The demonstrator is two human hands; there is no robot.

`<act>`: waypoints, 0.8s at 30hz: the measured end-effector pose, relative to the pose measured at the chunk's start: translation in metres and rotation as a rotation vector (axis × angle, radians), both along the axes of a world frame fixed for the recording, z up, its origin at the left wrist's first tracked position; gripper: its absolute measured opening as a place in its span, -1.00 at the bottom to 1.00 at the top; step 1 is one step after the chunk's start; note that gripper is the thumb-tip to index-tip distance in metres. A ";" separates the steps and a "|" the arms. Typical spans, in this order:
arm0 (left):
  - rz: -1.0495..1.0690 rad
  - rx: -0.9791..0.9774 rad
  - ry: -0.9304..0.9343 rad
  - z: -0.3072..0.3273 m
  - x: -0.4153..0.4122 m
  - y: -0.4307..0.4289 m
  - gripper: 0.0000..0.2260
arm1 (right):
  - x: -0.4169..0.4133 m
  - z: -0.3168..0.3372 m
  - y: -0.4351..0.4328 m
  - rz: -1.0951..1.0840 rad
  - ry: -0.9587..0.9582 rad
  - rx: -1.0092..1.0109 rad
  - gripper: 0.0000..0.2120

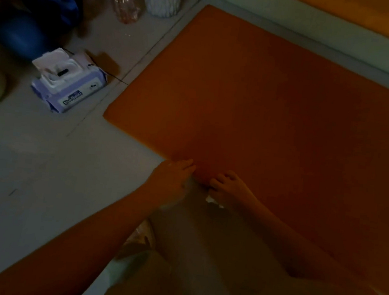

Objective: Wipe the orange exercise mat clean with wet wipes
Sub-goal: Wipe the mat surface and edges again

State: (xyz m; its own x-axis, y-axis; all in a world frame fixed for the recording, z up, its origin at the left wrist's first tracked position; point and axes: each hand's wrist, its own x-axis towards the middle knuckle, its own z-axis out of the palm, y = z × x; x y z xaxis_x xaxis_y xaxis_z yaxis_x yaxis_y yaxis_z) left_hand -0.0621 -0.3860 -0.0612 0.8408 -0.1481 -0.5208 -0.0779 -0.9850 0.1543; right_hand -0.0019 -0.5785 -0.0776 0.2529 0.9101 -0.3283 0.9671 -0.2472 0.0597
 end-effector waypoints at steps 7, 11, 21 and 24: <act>0.149 0.084 0.029 -0.006 -0.007 0.089 -0.34 | 0.008 -0.002 0.051 0.037 -0.012 -0.083 -0.64; 0.171 0.028 0.021 -0.005 -0.003 0.082 -0.34 | 0.009 0.016 0.077 0.023 -0.071 -0.200 -0.61; 0.171 -0.013 0.100 0.001 0.002 0.088 -0.38 | 0.015 0.021 0.101 0.004 0.038 -0.376 -0.60; 0.165 -0.017 0.107 0.000 0.003 0.090 -0.35 | 0.014 0.018 0.099 -0.071 0.078 -0.288 -0.59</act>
